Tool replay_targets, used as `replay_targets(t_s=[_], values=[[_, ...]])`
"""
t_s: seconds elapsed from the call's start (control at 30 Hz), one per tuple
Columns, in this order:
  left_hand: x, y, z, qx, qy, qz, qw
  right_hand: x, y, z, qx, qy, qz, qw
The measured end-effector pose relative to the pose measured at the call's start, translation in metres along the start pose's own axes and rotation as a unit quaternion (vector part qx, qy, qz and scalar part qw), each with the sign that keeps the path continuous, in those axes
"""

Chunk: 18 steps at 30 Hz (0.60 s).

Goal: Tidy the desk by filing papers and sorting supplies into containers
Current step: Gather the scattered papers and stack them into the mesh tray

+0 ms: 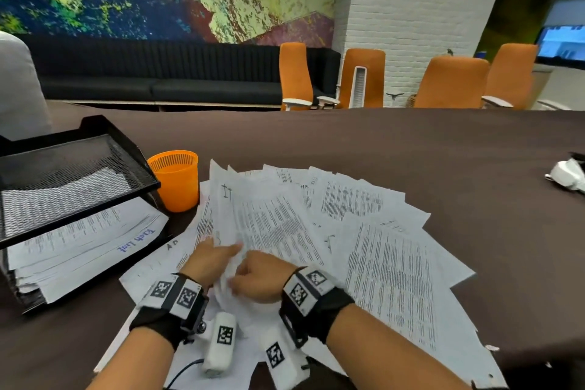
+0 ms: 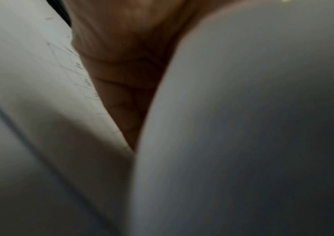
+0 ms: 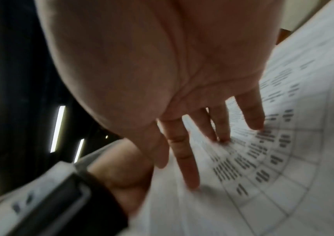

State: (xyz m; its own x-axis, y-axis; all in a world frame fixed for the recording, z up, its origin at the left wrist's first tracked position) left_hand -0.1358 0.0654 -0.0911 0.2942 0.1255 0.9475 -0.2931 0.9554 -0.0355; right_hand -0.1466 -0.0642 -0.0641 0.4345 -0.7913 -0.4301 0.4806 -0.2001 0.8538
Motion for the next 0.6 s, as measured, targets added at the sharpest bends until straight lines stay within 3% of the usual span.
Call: replay_targets(t_s=[0.07, 0.13, 0.2, 0.27, 0.37, 0.6], values=[[-0.008, 0.009, -0.005, 0.042, 0.003, -0.046, 0.998, 0.015, 0.009, 0.005, 0.010, 0.002, -0.027, 1.000], [-0.011, 0.018, -0.010, 0.074, 0.010, -0.046, 0.996, 0.046, 0.030, 0.015, 0.100, -0.022, -0.056, 0.993], [-0.010, 0.024, -0.016, 0.090, 0.009, -0.034, 0.995, 0.096, 0.055, 0.028, 0.194, -0.099, -0.065, 0.974], [-0.008, 0.027, -0.022, 0.108, 0.005, -0.024, 0.994, 0.149, 0.073, 0.045, 0.231, -0.214, -0.040, 0.948], [-0.011, 0.025, -0.025, 0.115, 0.014, -0.012, 0.993, 0.193, 0.080, 0.061, 0.187, -0.305, 0.045, 0.933], [-0.020, 0.023, -0.029, 0.108, 0.026, -0.033, 0.993, 0.153, 0.052, 0.029, 0.085, -0.276, 0.051, 0.956]])
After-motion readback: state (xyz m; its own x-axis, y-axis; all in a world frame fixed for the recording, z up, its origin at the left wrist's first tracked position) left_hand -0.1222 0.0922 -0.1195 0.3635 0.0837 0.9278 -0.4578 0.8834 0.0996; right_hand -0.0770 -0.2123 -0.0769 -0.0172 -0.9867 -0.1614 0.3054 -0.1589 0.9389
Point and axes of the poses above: each hand's wrist, its own z-axis away from the middle knuckle, its own y-axis out of the back of the hand, x = y × z, the point moved 3 cm from there along -z, towards the middle knuckle, and after that the axes turned 12 degrees about z, right-handed, at the moved point
